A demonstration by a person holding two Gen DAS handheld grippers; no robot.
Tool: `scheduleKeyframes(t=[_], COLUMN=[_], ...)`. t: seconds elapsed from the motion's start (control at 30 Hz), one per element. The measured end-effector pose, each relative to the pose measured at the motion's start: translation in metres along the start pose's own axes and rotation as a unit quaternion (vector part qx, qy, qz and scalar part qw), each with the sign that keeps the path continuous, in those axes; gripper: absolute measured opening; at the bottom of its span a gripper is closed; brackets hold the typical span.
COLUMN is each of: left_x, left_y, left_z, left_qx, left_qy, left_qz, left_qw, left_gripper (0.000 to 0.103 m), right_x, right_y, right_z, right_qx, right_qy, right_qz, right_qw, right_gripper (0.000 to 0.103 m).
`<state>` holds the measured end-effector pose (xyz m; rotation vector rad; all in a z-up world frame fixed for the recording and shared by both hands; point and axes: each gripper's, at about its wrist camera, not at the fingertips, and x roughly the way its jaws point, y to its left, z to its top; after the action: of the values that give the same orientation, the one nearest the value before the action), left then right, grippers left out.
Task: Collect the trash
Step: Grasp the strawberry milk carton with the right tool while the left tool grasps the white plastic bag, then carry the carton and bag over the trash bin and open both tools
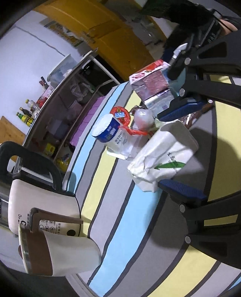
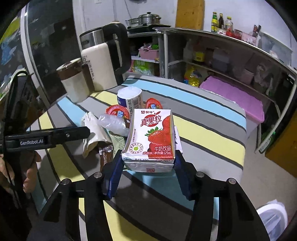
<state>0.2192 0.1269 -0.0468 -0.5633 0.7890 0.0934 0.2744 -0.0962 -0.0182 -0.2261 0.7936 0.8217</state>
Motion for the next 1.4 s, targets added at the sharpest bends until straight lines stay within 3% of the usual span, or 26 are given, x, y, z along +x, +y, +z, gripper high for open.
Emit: scheduleKeyframes(t=[0.33,0.5,0.6,0.77,0.83,1.03,1.4], left_x=[0.023,0.022,0.018,0.005,0.000,-0.015,-0.058], left_y=[0.007,0.006,0.003,-0.008,-0.011,-0.005,-0.028], left_z=[0.008,0.007,0.002,-0.003,-0.004,-0.006,-0.031], left_qx=[-0.050,-0.042,-0.018,0.030,0.041,0.041,0.111], left_qy=[0.019,0.020,0.010,-0.005,-0.007,-0.010,-0.033], left_qz=[0.038,0.047,0.039,0.024,0.019,0.007,0.000], left_qw=[0.9978,0.9978,0.9990,0.9993,0.9990,0.9991,0.9933], left_gripper=[0.067,0.067,0.055,0.021,0.017,0.011,0.010], right_x=[-0.015,-0.017,-0.021,-0.027,-0.029,-0.039,-0.068], right_y=[-0.013,-0.013,-0.014,-0.016,-0.016,-0.015,-0.006], right_z=[-0.011,-0.017,-0.019,-0.021,-0.022,-0.026,-0.039], right_qx=[0.056,0.061,0.066,0.071,0.075,0.078,0.094], right_qy=[-0.024,-0.024,-0.026,-0.032,-0.035,-0.044,-0.067], right_qz=[-0.004,-0.002,-0.001,-0.004,-0.006,-0.008,-0.017], right_qw=[0.998,0.998,0.997,0.997,0.997,0.996,0.993], right_gripper=[0.053,0.053,0.053,0.053,0.053,0.053,0.053])
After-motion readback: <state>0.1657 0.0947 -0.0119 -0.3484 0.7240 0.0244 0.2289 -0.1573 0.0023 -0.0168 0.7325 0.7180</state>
